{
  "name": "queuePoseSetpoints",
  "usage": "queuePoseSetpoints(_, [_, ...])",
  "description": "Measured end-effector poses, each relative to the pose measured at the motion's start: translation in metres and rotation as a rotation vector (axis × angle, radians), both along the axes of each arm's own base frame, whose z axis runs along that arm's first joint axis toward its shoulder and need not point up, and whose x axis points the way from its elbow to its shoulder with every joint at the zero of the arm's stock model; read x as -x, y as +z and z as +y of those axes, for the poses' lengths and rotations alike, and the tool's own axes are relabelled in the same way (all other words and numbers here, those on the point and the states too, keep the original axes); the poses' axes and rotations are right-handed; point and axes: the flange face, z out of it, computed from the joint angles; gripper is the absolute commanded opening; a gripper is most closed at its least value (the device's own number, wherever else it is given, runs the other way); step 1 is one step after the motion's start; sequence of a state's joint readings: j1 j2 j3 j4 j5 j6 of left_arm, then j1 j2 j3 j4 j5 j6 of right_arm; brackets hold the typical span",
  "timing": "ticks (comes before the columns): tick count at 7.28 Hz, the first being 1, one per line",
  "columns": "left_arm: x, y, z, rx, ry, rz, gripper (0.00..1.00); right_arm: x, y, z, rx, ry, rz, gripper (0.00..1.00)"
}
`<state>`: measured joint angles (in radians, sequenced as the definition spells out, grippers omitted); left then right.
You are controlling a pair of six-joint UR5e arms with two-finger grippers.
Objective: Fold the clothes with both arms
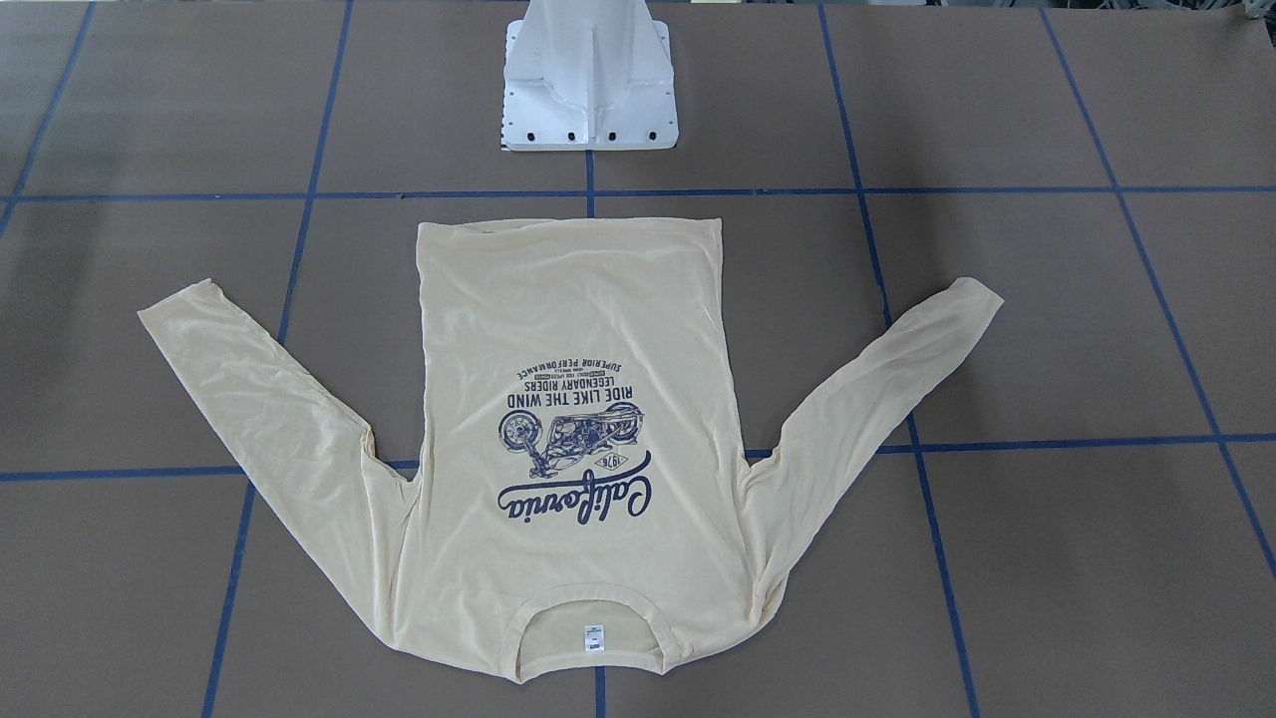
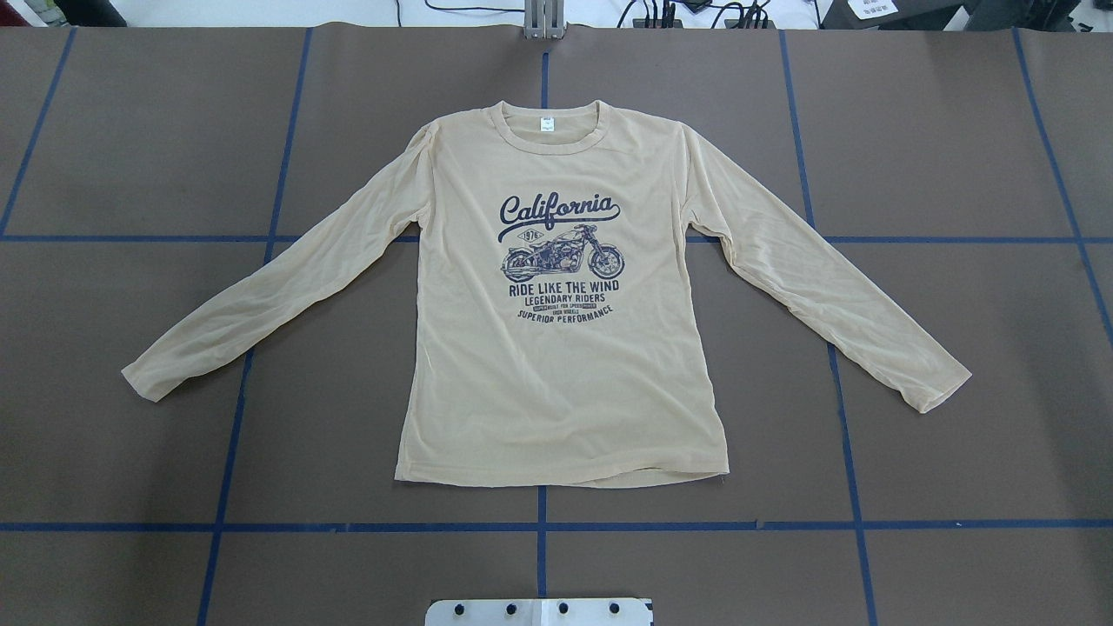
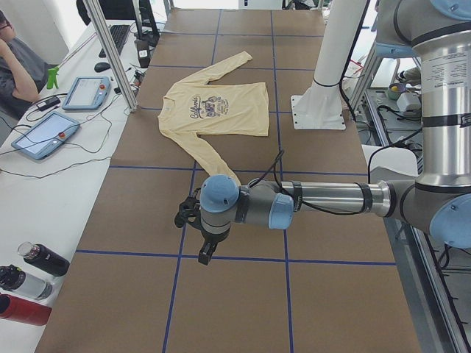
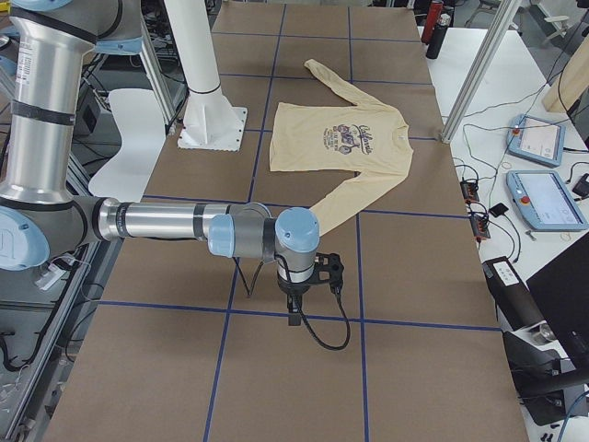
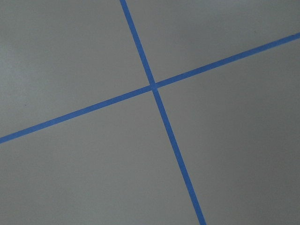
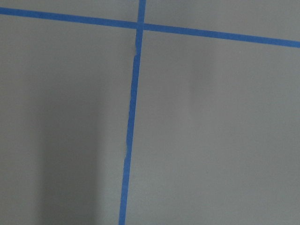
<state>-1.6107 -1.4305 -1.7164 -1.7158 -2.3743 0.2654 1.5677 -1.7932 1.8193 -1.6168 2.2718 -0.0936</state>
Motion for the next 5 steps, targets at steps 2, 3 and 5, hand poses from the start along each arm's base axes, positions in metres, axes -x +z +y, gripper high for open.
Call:
queuePoseSetpoints(2, [-0.001,-0.005,-0.002,-0.022,0.002,-0.001,1.00,0.000,-0.001,0.000,-0.002,0.001,0.000,1.00])
queuePoseSetpoints(3, [-0.001,-0.011,-0.004,-0.056,0.002,-0.003,1.00,0.000,-0.005,-0.002,-0.012,0.001,0.001,1.00])
queuePoseSetpoints(5, [0.000,-0.025,-0.009,-0.136,-0.005,-0.022,1.00,0.000,-0.023,-0.005,-0.048,0.002,0.002,1.00])
